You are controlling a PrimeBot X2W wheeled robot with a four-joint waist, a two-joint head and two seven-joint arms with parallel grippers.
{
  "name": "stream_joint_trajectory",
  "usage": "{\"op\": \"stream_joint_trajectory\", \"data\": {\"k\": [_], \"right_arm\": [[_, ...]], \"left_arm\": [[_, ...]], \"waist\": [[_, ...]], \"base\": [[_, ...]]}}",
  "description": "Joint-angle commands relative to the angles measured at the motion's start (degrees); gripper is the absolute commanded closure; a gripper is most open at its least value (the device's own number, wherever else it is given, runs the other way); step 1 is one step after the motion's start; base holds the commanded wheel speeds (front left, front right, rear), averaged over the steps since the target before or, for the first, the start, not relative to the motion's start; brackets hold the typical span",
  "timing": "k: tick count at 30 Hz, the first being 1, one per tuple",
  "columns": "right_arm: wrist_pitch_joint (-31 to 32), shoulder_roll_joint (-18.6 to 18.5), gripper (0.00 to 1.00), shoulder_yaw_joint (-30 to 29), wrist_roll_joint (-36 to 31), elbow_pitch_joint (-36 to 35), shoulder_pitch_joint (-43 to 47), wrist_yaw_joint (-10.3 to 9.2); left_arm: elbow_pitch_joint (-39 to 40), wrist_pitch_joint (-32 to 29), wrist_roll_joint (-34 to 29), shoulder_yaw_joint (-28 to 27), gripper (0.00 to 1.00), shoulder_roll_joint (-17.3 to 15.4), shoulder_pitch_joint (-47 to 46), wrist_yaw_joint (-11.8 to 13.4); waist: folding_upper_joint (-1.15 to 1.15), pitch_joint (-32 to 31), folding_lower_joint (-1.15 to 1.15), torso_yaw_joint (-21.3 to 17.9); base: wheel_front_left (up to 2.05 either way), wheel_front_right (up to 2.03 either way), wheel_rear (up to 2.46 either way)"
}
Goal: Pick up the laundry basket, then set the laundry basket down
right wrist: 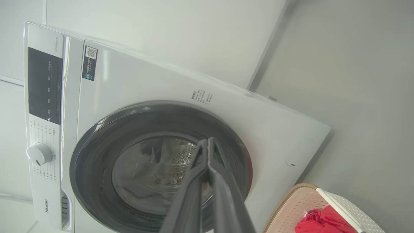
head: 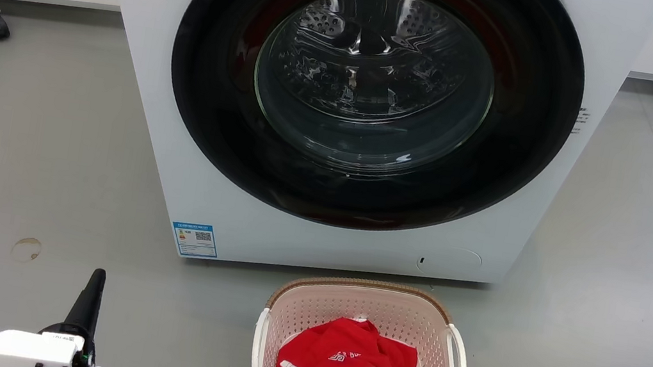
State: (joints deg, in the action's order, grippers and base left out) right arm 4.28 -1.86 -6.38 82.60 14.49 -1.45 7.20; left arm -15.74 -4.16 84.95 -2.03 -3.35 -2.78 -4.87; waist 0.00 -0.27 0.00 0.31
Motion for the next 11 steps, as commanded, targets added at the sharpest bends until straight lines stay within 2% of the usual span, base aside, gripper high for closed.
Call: {"op": "stream_joint_trajectory", "data": {"k": [1,11], "right_arm": [[0.6,-1.3,1.00,0.5,2.0,-1.1,-3.5,0.26],[2.0,-1.1,1.00,-0.1,8.4,-0.6,-4.6,0.28]], "left_arm": [[1.6,-0.7,1.6,-2.2,1.00,-0.4,-2.9,-0.8],[1.7,-2.1,6.3,-4.2,1.00,0.3,-3.3,-2.3]], "waist": [[0.00,0.0,0.00,0.0],[0.00,0.4,0.00,-0.3]], "base": [[0.00,0.00,0.00],[0.00,0.00,0.00]]}}
